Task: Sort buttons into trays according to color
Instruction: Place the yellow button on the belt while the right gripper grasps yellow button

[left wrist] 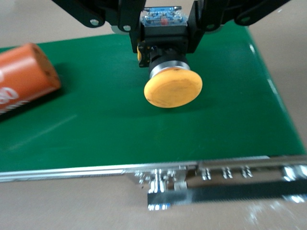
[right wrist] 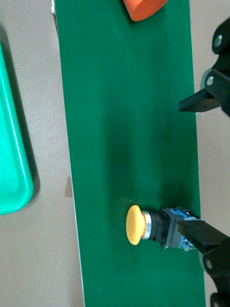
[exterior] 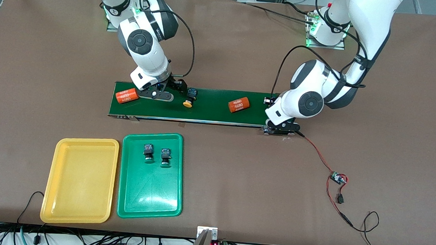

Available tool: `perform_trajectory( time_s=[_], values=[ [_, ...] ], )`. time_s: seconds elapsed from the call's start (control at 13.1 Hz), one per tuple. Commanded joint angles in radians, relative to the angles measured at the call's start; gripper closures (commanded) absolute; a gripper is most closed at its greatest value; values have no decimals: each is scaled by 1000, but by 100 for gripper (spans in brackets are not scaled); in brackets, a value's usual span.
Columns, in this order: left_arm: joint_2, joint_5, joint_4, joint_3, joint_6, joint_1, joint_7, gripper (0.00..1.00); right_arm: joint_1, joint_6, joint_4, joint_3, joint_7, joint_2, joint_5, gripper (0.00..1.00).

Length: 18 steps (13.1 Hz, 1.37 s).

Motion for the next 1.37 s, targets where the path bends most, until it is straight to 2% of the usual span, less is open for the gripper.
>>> perform_trajectory(
  time_s=[0.0,0.08,0.15,0.38,0.68,0.84,0.99,1.29],
  values=[
    [-10,-21,-59,-26,49,4,-42,66,16,-18,12,-7,-6,1,-12,0],
    [-9,-19,-59,-26,49,2,-57,49,18,-18,12,-7,-4,3,-12,0],
    [-7,-19,-57,-26,49,2,-59,1,19,-18,12,-7,-4,4,-12,0],
    [-36,-19,-40,-26,37,8,-56,0,30,-16,13,-7,-4,16,-12,0],
    [-157,-6,-2,3,-5,36,-53,0,36,-7,13,-7,-3,39,-12,0],
    [-180,25,100,72,-130,34,-33,0,41,1,15,-7,-3,58,-14,0],
    [-205,109,168,112,-212,34,62,0,39,14,15,-7,-3,64,-14,0],
    [-326,137,168,289,-247,25,246,0,38,37,15,-7,-3,93,-38,0]
  ],
)
